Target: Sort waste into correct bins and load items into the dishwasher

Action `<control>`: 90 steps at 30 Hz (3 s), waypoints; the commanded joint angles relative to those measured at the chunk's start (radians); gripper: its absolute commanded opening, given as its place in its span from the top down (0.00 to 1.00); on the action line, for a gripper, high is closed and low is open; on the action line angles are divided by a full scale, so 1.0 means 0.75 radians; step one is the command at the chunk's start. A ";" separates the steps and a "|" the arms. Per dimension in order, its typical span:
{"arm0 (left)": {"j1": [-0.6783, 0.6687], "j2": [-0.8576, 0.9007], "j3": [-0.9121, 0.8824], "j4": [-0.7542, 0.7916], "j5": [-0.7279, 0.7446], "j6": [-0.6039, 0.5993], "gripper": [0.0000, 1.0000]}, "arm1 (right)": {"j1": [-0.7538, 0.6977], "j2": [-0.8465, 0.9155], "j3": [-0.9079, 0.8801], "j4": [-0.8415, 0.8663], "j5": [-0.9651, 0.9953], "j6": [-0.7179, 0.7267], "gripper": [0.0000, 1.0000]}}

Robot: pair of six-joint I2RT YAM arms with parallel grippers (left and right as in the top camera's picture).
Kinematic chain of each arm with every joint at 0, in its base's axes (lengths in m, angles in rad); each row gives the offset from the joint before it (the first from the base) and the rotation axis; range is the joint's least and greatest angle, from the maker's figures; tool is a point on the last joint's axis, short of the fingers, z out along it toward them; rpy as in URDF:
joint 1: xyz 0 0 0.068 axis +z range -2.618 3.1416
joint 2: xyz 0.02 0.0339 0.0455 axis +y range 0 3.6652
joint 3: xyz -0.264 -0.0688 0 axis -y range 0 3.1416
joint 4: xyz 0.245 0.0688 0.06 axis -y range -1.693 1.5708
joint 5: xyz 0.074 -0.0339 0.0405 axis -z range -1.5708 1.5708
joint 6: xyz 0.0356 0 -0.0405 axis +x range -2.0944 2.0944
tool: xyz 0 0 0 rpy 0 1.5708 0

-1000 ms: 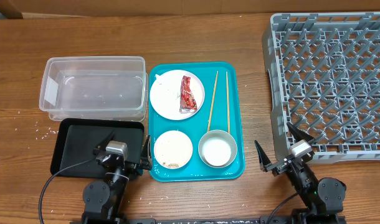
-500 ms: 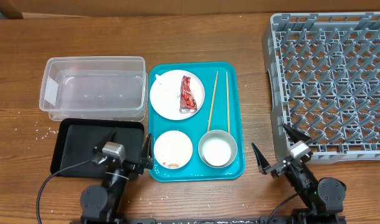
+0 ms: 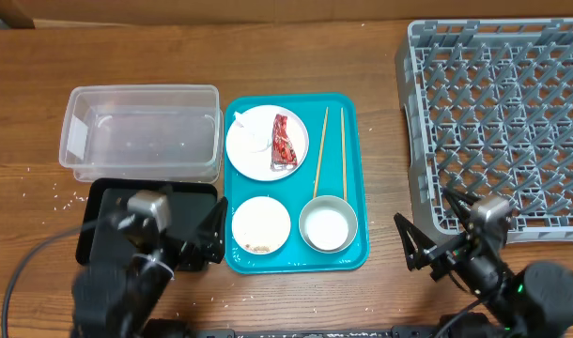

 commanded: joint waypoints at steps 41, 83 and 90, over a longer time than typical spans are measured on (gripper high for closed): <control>-0.643 1.585 0.796 -0.520 0.062 -0.162 0.96 | -0.002 0.712 0.557 -0.341 -0.071 0.214 0.00; -0.075 1.496 0.818 -0.479 1.689 0.325 0.96 | 0.247 0.999 0.557 0.302 -0.691 0.262 0.07; -0.077 1.496 0.818 -0.478 1.689 0.326 0.96 | 0.372 1.052 0.557 0.359 -0.767 0.264 0.02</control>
